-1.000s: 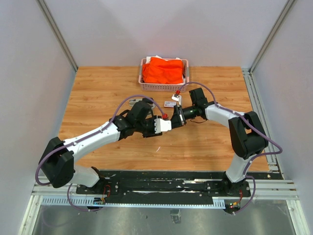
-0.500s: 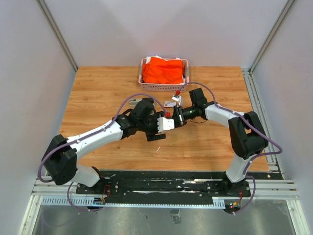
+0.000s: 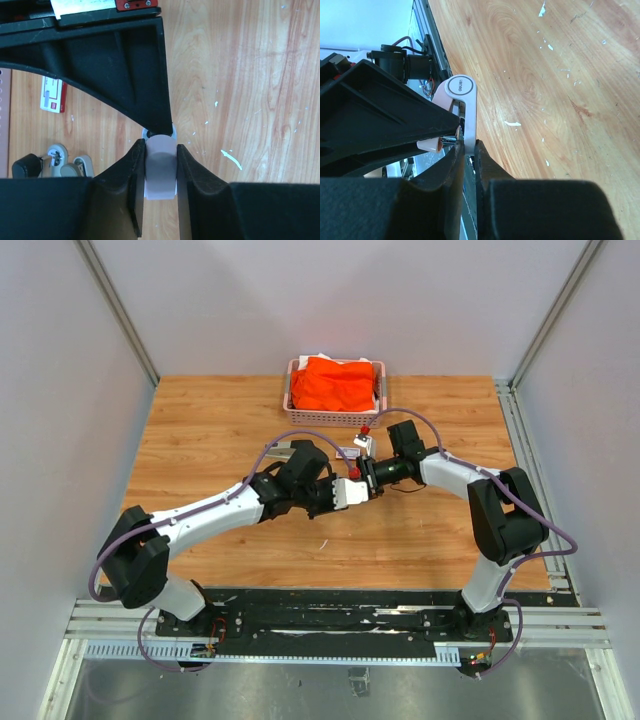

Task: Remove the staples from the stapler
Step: Unload the staple at the center of the board.

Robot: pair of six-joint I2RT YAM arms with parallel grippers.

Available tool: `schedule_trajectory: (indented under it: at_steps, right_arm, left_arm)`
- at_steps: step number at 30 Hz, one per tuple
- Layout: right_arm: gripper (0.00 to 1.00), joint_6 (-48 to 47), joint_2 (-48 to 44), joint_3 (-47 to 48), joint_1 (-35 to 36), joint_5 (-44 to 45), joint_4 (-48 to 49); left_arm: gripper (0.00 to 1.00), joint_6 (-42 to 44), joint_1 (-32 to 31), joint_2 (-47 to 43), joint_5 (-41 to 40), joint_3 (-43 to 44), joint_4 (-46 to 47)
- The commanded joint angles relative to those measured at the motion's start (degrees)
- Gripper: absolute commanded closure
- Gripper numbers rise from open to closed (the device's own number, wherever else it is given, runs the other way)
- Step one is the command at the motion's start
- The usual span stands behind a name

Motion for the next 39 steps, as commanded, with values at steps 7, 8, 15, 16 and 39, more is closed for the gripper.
schedule_trajectory:
  at_steps: [7,8,15,16,39]
  right_arm:
    - [1.00,-0.96,0.45,-0.48,-1.26,0.27,-0.44]
    - [1.00,-0.91,0.62,-0.52,-1.52,0.42,-0.39]
    - [1.00,-0.88,1.77,-0.96,-3.04,1.56,-0.35]
    - [1.00,-0.89,1.86,-1.01,-3.20,1.84,-0.31]
    - [0.98,-0.82,1.33,-2.97,-5.92,3.58,2.62]
  left_arm:
    - [1.00,-1.60,-1.23,0.62,-3.17,1.32,2.35]
    - [1.00,-1.65,-1.23,0.42,-3.43,1.25,2.42]
    - [1.00,-1.78,-1.23,-1.91,-2.81,0.14,3.27]
    - [1.00,-1.77,-1.23,-2.18,-2.46,0.03,3.26]
    - [1.00,-5.77,-0.70,-4.60,-2.70,-0.95,5.85]
